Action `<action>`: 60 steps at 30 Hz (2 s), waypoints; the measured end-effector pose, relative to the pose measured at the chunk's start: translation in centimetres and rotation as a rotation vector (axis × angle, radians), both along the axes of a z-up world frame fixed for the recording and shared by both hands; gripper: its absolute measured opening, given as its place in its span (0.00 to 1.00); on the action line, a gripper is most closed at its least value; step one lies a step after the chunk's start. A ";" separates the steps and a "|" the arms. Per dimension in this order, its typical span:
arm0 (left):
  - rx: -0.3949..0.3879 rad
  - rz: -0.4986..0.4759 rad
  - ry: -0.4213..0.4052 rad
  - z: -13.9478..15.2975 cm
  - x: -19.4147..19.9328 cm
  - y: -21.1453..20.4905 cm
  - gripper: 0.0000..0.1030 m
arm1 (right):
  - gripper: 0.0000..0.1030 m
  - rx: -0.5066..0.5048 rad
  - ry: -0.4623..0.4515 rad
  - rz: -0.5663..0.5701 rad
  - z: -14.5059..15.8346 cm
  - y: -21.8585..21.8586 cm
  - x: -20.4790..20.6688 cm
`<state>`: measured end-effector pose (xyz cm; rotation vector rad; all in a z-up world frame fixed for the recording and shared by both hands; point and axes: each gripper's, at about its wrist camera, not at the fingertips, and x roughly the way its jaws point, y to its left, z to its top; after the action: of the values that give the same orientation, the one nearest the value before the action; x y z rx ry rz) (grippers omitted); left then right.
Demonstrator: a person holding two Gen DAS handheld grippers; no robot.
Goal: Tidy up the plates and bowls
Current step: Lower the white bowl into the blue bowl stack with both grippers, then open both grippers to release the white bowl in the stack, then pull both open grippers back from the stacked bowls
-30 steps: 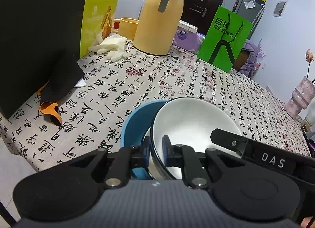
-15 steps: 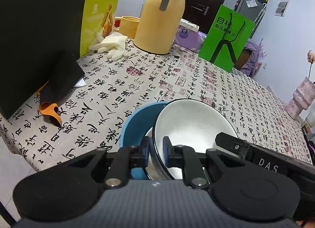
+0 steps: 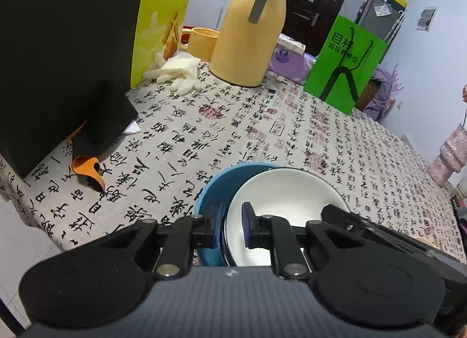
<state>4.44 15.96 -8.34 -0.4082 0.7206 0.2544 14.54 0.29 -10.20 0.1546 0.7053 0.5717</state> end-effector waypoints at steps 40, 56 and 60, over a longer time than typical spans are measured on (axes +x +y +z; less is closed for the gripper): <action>0.098 0.026 -0.200 1.6 -3.0 -1.1 1.00 | 0.82 0.128 -0.076 0.049 1.2 -4.9 -2.4; 0.235 0.053 -0.361 1.8 -9.2 -2.4 1.00 | 1.00 0.085 -0.262 0.038 1.7 -8.5 -8.3; 0.241 0.047 -0.365 1.7 -10.2 -2.9 1.00 | 1.00 0.064 -0.301 0.026 2.0 -8.9 -9.7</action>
<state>-5.78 13.07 -6.66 -0.2319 0.3176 0.2981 4.86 -8.57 -8.22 0.1157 0.3973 0.6271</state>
